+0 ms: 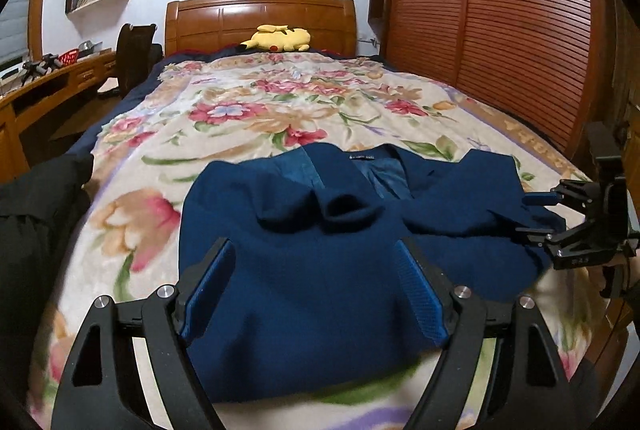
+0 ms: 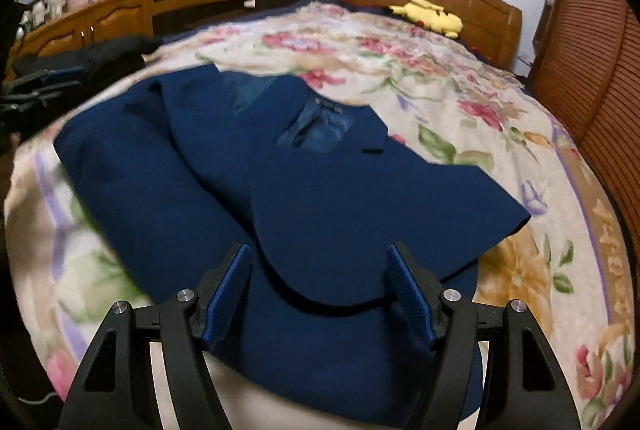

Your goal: Fold large clothes

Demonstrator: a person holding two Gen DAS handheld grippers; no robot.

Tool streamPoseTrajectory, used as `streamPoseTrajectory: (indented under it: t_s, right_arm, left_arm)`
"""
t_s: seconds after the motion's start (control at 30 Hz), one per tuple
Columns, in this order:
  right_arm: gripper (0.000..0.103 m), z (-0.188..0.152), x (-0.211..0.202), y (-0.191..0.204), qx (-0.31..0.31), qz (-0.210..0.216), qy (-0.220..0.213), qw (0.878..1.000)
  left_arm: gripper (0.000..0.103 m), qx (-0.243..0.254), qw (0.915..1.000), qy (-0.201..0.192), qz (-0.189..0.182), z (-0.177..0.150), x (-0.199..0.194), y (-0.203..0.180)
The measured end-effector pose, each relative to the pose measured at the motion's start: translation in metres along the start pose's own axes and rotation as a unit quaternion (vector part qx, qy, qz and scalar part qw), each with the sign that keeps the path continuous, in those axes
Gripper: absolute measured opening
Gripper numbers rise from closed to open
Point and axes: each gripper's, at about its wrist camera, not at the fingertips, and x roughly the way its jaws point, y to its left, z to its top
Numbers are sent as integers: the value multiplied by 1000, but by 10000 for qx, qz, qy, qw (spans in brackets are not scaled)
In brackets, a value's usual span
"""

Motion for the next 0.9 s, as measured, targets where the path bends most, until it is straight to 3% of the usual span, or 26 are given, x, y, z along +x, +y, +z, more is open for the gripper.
streamPoseTrajectory:
  t_s: [0.07,0.13,0.17,0.43,0.7,0.9]
  right_arm:
    - [57,2,5,-3,-98,-80,142,9998]
    - [11,6,10,-5,-235,-137,260,9993]
    - [6,10,12,-6,-282,-146,279,9991]
    - [5,73,30,-12,-441,-730,-135,9963]
    - [4,146,93,-5,-539,-1120,-237,9920]
    - [4,181,130,5,-612,-1347,-416,9881]
  left_arm:
    - [82,80,9999,11,63,-4,1,0]
    - [82,128,9999,40,104,-9,3,0]
    - [82,121,9999,44,79,-10,4,1]
    - [82,236,9996,68,157,-20,8,12]
    - [82,89,9998,96,134,-20,12,26]
    - [82,64,9998,146,90,-22,14,28]
